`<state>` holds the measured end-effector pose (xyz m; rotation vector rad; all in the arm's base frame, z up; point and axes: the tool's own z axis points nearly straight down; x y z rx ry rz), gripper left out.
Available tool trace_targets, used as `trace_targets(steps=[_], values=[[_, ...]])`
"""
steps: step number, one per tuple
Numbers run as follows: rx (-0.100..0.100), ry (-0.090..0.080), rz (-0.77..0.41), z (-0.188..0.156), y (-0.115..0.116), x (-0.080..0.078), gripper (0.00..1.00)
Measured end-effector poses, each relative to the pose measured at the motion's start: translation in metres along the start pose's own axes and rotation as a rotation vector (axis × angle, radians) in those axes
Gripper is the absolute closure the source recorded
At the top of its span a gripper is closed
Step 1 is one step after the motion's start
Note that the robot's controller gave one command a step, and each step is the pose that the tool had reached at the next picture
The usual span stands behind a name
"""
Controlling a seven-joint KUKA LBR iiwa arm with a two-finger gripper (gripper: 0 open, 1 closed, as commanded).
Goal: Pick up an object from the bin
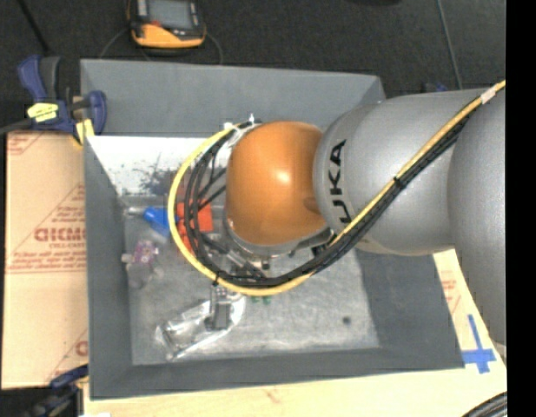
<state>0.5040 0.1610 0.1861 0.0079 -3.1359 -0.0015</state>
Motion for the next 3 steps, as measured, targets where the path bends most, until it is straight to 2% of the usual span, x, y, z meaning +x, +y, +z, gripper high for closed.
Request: trace_targets(steps=[1, 2, 3], values=[[0.002, -0.001, -0.099, 0.105, -0.029, -0.006, 0.00], [-0.004, -0.007, -0.100, 0.101, -0.025, -0.007, 1.00], [0.001, -0.014, -0.108, -0.085, -0.010, 0.007, 1.00]])
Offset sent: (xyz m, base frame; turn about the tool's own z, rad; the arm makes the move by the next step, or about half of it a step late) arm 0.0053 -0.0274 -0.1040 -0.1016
